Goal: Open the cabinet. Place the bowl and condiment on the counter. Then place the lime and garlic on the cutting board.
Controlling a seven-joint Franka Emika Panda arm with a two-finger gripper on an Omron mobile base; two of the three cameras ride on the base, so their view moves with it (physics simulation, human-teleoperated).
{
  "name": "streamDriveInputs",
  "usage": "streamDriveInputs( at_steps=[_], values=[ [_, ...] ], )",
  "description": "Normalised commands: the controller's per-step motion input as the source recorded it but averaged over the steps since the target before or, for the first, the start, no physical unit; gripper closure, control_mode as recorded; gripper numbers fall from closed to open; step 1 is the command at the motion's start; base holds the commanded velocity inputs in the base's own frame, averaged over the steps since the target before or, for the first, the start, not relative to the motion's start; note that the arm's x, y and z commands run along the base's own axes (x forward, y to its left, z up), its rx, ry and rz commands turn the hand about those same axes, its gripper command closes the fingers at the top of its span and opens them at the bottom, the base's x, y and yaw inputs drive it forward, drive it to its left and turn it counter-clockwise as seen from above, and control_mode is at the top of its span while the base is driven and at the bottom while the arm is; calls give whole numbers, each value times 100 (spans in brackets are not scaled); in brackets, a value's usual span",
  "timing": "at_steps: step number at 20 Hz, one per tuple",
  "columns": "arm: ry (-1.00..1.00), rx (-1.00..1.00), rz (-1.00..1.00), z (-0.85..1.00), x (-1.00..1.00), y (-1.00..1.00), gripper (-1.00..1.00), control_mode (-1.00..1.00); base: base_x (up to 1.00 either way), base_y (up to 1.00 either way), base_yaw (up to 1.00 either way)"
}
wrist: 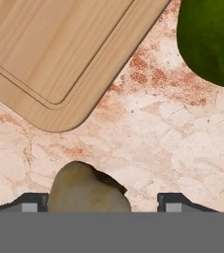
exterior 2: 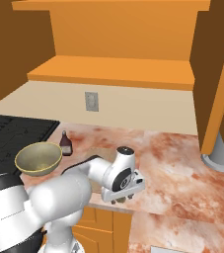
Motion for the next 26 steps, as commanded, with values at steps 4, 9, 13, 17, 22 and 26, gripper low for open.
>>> streamDriveInputs(
  at_steps=[4,9,13,17,22,26],
  values=[
    [0,0,0,-13,1,0,100,-100,0,0,0],
    [0,0,0,-15,0,-1,100,-100,0,0,0],
    [0,0,0,-9,-6,-8,100,-100,0,0,0],
    [0,3,0,16,-16,-1,100,-100,0,0,0],
    [0,7,0,68,-31,0,100,-100,0,0,0],
    [1,8,0,96,-23,0,100,-100,0,0,0]
  ],
)
